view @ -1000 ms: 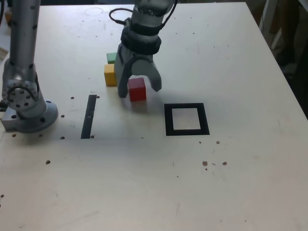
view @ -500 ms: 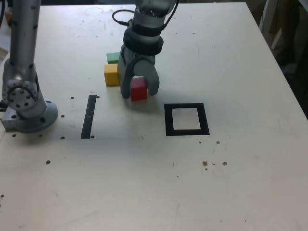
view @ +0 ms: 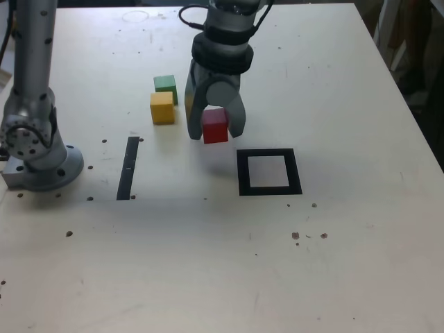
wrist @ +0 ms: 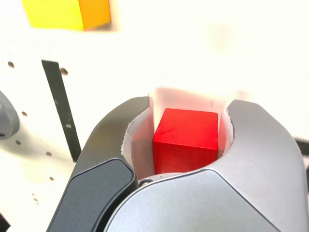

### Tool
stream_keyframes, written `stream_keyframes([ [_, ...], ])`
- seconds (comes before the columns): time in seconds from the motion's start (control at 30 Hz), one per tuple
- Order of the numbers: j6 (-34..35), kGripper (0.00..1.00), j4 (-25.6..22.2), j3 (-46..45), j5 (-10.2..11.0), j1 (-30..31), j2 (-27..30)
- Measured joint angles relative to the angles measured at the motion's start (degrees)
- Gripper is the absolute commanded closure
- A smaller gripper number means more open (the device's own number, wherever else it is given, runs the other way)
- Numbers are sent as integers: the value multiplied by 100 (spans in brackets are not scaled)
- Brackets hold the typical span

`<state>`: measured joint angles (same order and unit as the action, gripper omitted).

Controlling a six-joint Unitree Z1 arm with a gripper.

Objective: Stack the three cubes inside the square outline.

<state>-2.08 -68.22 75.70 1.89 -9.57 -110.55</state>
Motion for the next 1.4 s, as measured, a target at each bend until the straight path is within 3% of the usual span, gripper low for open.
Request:
stream_keyframes([
  [0.4, 267, 65, -626, 1108, -90, 799, -445],
  [0.8, 278, 65, -609, 1500, -201, 986, -1024],
  [1.33, 278, 65, -494, 1656, -231, 996, -1334],
  [1.4, 278, 58, -474, 1659, -232, 996, -1364],
])
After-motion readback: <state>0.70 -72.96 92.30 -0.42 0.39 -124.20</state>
